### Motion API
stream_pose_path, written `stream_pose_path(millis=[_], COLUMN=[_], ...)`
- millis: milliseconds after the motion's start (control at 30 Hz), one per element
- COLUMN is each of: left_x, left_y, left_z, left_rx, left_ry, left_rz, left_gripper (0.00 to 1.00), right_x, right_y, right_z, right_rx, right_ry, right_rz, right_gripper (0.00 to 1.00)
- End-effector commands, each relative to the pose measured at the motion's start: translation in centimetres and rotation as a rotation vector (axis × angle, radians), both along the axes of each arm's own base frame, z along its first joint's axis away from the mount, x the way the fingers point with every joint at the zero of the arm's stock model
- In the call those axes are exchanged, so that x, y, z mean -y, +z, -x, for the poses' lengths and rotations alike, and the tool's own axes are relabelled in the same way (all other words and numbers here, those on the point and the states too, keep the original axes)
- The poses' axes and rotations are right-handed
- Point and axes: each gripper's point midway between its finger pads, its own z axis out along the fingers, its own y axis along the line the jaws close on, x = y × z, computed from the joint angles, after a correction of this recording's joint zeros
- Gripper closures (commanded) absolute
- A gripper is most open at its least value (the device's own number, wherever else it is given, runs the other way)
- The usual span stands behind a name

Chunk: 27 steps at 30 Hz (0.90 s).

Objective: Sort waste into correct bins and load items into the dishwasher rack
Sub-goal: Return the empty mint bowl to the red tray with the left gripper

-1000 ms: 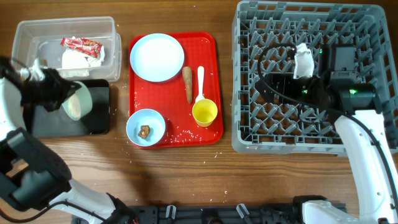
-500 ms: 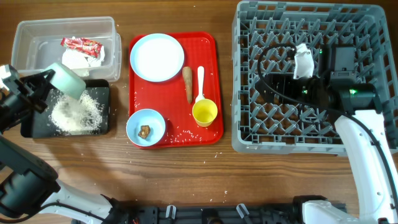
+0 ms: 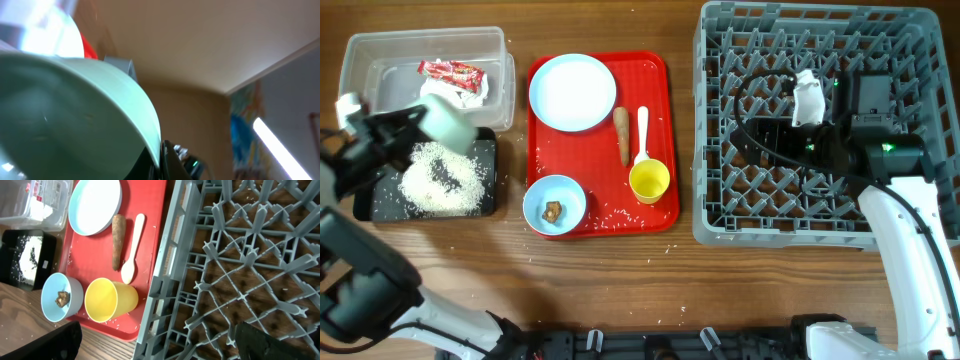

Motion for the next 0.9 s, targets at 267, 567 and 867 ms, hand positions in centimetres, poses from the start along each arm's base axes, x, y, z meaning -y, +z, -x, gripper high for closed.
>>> stream_pose_path(millis=[267,567,867], left_x=[20.5,23.6,24.7], left_y=[-10.9,-14.2,-16.3], left_z=[0.0,-0.8,0.3], left_rx=[-0.284,-0.236,-0.274], left_ry=[-0.456,-0.400,-0.496], left_rz=[-1.150,-1.661,-1.600], left_gripper=[0.96,0.96,0.65], right_x=[0.4,0.6,1.2], right_y=[0.0,0.0,-0.3], right_z=[-0.4,-0.5,-0.6], right_rx=[-0.001,0.002,0.004], right_ry=[-0.024,-0.029,-0.049], right_rz=[0.018,0.029,0.062], right_gripper=[0.00,0.00,0.00])
